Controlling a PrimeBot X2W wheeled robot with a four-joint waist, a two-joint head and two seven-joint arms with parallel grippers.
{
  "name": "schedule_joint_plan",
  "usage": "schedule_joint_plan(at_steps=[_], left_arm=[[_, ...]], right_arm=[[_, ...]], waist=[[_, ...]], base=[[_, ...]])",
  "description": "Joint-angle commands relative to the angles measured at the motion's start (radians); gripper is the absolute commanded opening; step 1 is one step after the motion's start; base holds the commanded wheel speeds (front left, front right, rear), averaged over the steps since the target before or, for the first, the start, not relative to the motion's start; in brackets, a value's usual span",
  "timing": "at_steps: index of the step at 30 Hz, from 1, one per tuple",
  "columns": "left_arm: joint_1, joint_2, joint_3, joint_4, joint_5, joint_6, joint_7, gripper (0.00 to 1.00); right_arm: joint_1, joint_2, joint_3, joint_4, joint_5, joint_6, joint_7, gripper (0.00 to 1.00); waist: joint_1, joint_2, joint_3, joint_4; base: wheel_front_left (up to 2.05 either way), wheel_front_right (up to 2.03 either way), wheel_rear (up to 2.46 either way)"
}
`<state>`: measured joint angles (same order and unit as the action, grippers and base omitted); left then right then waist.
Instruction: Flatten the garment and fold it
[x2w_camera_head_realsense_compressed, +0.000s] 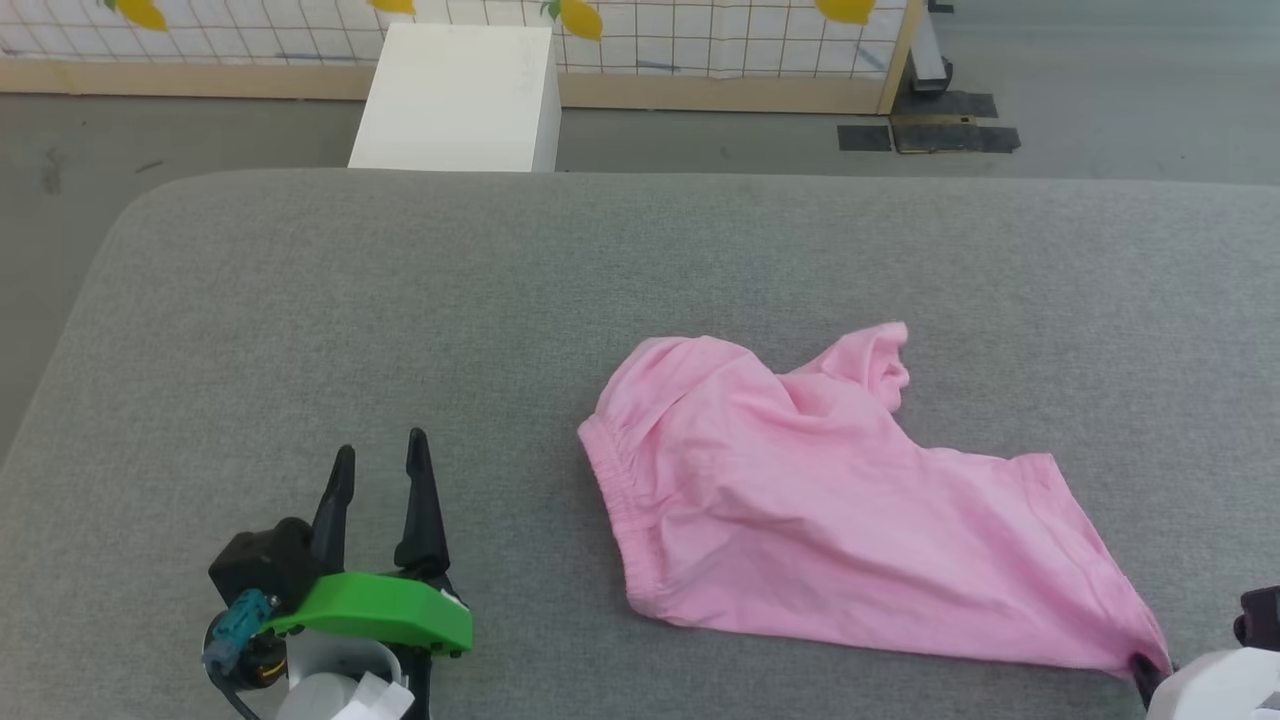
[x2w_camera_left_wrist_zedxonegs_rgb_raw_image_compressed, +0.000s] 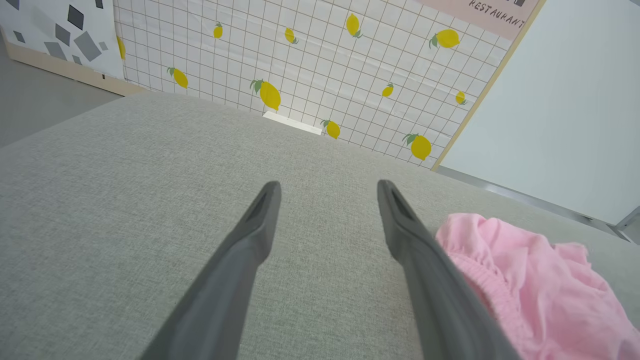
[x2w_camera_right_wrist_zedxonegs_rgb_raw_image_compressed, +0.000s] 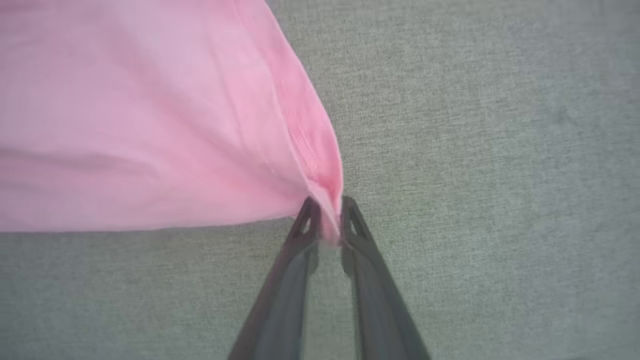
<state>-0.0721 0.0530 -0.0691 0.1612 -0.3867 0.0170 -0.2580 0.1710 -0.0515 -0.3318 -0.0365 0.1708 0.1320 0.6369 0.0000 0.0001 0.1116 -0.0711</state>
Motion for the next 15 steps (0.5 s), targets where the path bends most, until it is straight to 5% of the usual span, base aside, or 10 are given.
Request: schedule_joint_plan(at_steps=[1, 8, 15], left_arm=[[0.009, -0.003, -0.001, 0.007, 0.013, -0.009, -0.004, 1.00], [-0.016, -0.002, -0.071, 0.042, 0.041, -0.046, 0.013, 1.00], [-0.104, -0.002, -0.190, 0.106, 0.038, -0.101, 0.182, 1.00]], right_arm=[[-0.010, 0.001, 0.003, -0.001, 0.014, -0.001, -0.039, 1.00], [-0.070, 0.001, 0.077, -0.036, -0.018, -0.001, -0.329, 1.00], [-0.094, 0.001, 0.149, -0.040, -0.016, -0.001, -0.436, 1.00]], waist=[[0.0000, -0.0001, -0.009, -0.008], [0.0000, -0.0001, -0.022, -0.019], [0.0000, -0.0001, -0.021, -0.035]], base=[[0.00, 0.00, 0.00], [0.00, 0.00, 0.00], [0.00, 0.00, 0.00]])
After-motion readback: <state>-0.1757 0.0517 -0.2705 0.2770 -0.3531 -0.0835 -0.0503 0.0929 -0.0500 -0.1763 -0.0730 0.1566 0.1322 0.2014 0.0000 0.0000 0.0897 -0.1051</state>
